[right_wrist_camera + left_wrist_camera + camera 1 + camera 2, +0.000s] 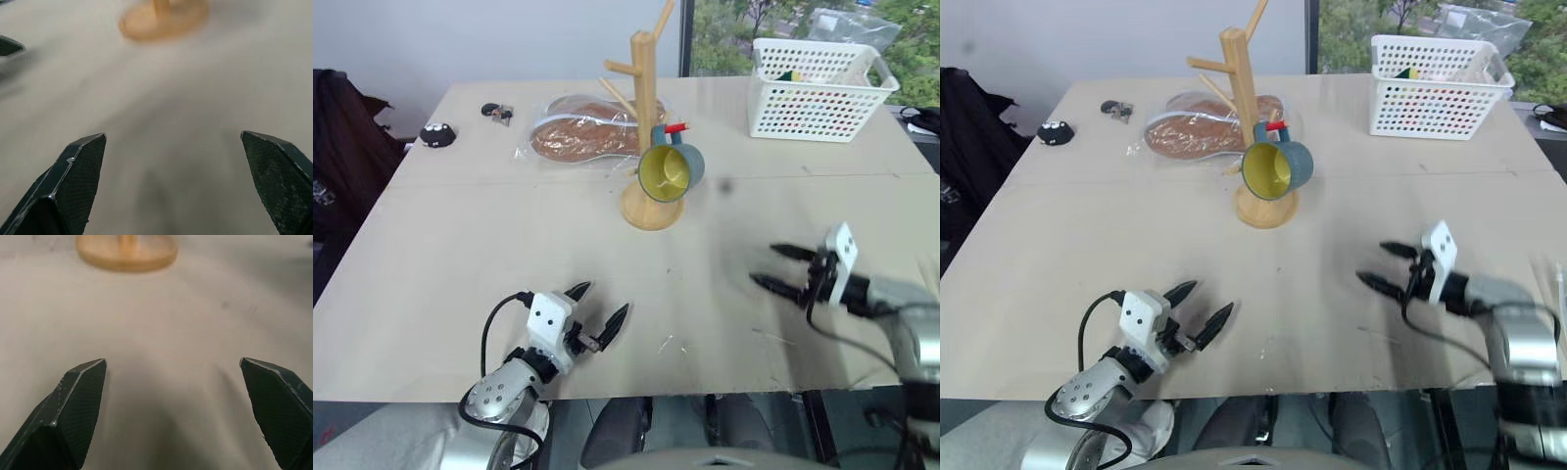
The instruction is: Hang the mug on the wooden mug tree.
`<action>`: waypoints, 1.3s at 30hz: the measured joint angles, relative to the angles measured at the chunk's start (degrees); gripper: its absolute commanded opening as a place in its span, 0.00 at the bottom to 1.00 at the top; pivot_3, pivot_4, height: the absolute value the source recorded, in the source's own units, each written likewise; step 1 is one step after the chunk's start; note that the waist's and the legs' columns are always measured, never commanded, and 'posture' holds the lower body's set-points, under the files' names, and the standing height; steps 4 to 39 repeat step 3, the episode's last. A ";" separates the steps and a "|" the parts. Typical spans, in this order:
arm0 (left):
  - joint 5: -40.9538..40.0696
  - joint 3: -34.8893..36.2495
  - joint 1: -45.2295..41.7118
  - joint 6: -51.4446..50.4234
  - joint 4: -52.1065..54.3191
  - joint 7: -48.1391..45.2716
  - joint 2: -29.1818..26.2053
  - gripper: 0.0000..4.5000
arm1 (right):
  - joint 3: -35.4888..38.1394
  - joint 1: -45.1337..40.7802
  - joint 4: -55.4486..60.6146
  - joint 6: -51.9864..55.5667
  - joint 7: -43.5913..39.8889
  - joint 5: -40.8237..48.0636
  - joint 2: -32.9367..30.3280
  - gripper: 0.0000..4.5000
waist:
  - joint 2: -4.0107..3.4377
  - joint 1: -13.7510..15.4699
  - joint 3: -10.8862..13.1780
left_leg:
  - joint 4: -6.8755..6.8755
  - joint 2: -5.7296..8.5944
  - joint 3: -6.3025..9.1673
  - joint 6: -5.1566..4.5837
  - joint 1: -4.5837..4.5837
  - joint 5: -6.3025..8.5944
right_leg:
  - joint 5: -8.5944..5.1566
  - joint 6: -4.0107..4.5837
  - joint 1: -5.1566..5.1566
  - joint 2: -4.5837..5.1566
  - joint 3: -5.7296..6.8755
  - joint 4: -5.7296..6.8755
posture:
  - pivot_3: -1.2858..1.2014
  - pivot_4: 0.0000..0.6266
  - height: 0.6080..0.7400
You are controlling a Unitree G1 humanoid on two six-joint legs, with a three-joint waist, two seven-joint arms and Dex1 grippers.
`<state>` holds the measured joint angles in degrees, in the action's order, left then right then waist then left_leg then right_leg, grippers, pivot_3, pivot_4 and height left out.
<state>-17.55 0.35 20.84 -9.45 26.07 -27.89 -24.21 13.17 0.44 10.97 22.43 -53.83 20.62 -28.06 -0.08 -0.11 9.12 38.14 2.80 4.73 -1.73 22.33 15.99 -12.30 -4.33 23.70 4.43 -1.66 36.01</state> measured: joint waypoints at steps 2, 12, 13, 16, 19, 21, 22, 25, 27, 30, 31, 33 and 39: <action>0.15 0.01 -0.22 -0.26 -0.06 -0.62 -0.61 1.00 | 1.20 3.40 1.39 -4.12 2.29 -0.17 2.08 0.99 | 0.06 -0.42 -0.01 | 0.02 -0.02 0.00 -0.02 -0.64 0.02 | -0.14 0.16 -0.69 -0.02 0.04 -0.08 | 0.52 0.24 1.00; 0.44 -0.05 -0.40 -0.39 -0.06 -0.76 -1.02 1.00 | 1.26 5.12 2.14 -5.72 3.12 -0.21 2.66 0.99 | 0.10 -0.55 -0.03 | 0.02 -0.03 0.02 -0.03 -0.82 0.03 | -0.17 0.16 -0.90 -0.02 0.07 -0.12 | 0.52 0.24 1.00; 0.44 -0.05 -0.40 -0.39 -0.06 -0.76 -1.02 1.00 | 1.26 5.12 2.14 -5.72 3.12 -0.21 2.66 0.99 | 0.10 -0.55 -0.03 | 0.02 -0.03 0.02 -0.03 -0.82 0.03 | -0.17 0.16 -0.90 -0.02 0.07 -0.12 | 0.52 0.24 1.00; 0.44 -0.05 -0.40 -0.39 -0.06 -0.76 -1.02 1.00 | 1.26 5.12 2.14 -5.72 3.12 -0.21 2.66 0.99 | 0.10 -0.55 -0.03 | 0.02 -0.03 0.02 -0.03 -0.82 0.03 | -0.17 0.16 -0.90 -0.02 0.07 -0.12 | 0.52 0.24 1.00; 0.44 -0.05 -0.40 -0.39 -0.06 -0.76 -1.02 1.00 | 1.26 5.12 2.14 -5.72 3.12 -0.21 2.66 0.99 | 0.10 -0.55 -0.03 | 0.02 -0.03 0.02 -0.03 -0.82 0.03 | -0.17 0.16 -0.90 -0.02 0.07 -0.12 | 0.52 0.24 1.00; 0.44 -0.05 -0.40 -0.39 -0.06 -0.76 -1.02 1.00 | 1.26 5.12 2.14 -5.72 3.12 -0.21 2.66 0.99 | 0.10 -0.55 -0.03 | 0.02 -0.03 0.02 -0.03 -0.82 0.03 | -0.17 0.16 -0.90 -0.02 0.07 -0.12 | 0.52 0.24 1.00; 0.44 -0.05 -0.40 -0.39 -0.06 -0.76 -1.02 1.00 | 1.26 5.12 2.14 -5.72 3.12 -0.21 2.66 0.99 | 0.10 -0.55 -0.03 | 0.02 -0.03 0.02 -0.03 -0.82 0.03 | -0.17 0.16 -0.90 -0.02 0.07 -0.12 | 0.52 0.24 1.00; 0.44 -0.05 -0.40 -0.39 -0.06 -0.76 -1.02 1.00 | 1.26 5.12 2.14 -5.72 3.12 -0.21 2.66 0.99 | 0.10 -0.55 -0.03 | 0.02 -0.03 0.02 -0.03 -0.82 0.03 | -0.17 0.16 -0.90 -0.02 0.07 -0.12 | 0.52 0.24 1.00; 0.44 -0.05 -0.40 -0.39 -0.06 -0.76 -1.02 1.00 | 1.26 5.12 2.14 -5.72 3.12 -0.21 2.66 0.99 | 0.10 -0.55 -0.03 | 0.02 -0.03 0.02 -0.03 -0.82 0.03 | -0.17 0.16 -0.90 -0.02 0.07 -0.12 | 0.52 0.24 1.00; 0.44 -0.05 -0.40 -0.39 -0.06 -0.76 -1.02 1.00 | 1.26 5.12 2.14 -5.72 3.12 -0.21 2.66 0.99 | 0.10 -0.55 -0.03 | 0.02 -0.03 0.02 -0.03 -0.82 0.03 | -0.17 0.16 -0.90 -0.02 0.07 -0.12 | 0.52 0.24 1.00; 0.44 -0.05 -0.40 -0.39 -0.06 -0.76 -1.02 1.00 | 1.26 5.12 2.14 -5.72 3.12 -0.21 2.66 0.99 | 0.10 -0.55 -0.03 | 0.02 -0.03 0.02 -0.03 -0.82 0.03 | -0.17 0.16 -0.90 -0.02 0.07 -0.12 | 0.52 0.24 1.00; 0.44 -0.05 -0.40 -0.39 -0.06 -0.76 -1.02 1.00 | 1.26 5.12 2.14 -5.72 3.12 -0.21 2.66 0.99 | 0.10 -0.55 -0.03 | 0.02 -0.03 0.02 -0.03 -0.82 0.03 | -0.17 0.16 -0.90 -0.02 0.07 -0.12 | 0.52 0.24 1.00; 0.44 -0.05 -0.40 -0.39 -0.06 -0.76 -1.02 1.00 | 1.26 5.12 2.14 -5.72 3.12 -0.21 2.66 0.99 | 0.10 -0.55 -0.03 | 0.02 -0.03 0.02 -0.03 -0.82 0.03 | -0.17 0.16 -0.90 -0.02 0.07 -0.12 | 0.52 0.24 1.00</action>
